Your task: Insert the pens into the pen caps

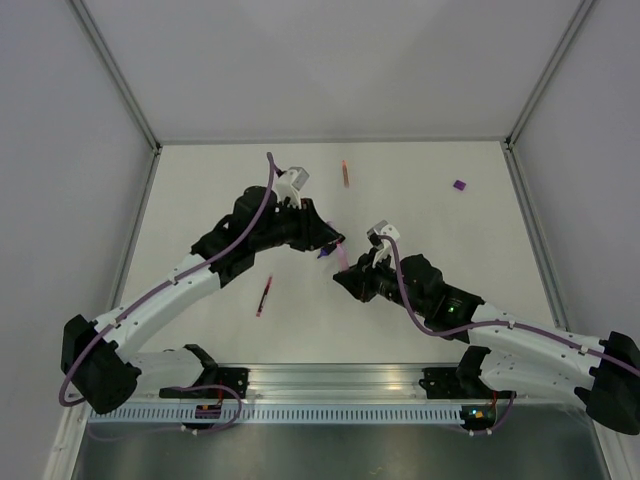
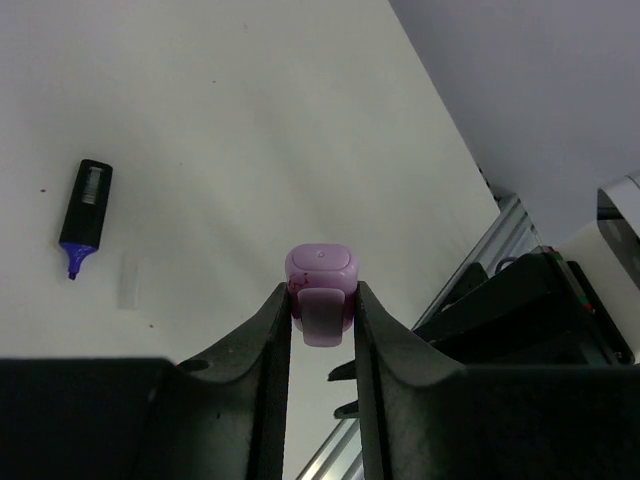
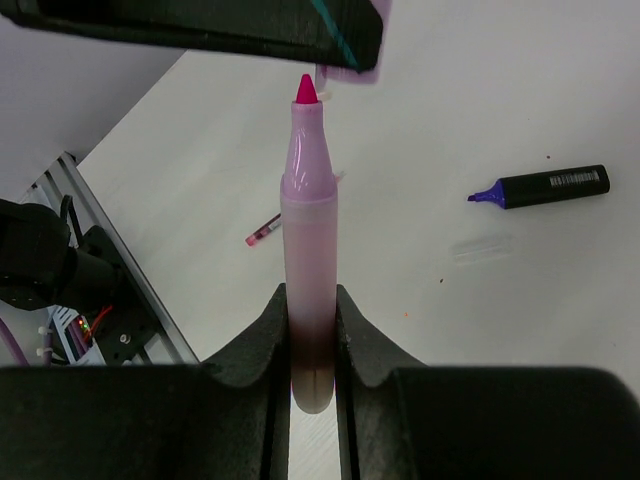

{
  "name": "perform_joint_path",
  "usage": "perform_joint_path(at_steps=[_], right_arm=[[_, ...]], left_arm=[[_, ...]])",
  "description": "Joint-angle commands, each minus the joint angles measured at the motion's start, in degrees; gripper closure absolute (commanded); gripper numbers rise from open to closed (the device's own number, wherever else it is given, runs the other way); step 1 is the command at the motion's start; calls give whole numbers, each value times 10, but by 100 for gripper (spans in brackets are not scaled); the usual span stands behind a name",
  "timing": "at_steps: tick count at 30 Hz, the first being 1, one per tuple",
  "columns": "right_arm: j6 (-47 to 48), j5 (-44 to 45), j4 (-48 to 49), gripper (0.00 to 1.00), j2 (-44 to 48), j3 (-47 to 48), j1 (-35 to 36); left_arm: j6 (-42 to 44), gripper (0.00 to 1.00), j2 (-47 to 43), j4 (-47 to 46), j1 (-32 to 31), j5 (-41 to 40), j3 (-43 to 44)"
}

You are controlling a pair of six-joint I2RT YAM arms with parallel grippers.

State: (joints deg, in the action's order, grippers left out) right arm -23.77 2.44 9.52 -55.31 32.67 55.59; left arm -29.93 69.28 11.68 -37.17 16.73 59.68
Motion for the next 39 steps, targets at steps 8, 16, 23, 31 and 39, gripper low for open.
perform_joint_path(at_steps=[8,16,23,31,39], right_arm=[[-11,-10,38,100,-7,6,-1],[-11,1,30,100,6,6,0],[-10,17,4,100,-8,19,0],[-15,13,15,100,-12,16,-1],[-15,8,21,100,0,11,-1]], left_arm=[[-66,98,-16,-133,-105,-115,-9],[-59,98,-20,-122,-113,-153,-10],[-25,98,-42,-76,-113,-187,-5],[-18,98,-64,-66,-114,-170,-29],[-20,98,-58,-83,-113,-144,-49]])
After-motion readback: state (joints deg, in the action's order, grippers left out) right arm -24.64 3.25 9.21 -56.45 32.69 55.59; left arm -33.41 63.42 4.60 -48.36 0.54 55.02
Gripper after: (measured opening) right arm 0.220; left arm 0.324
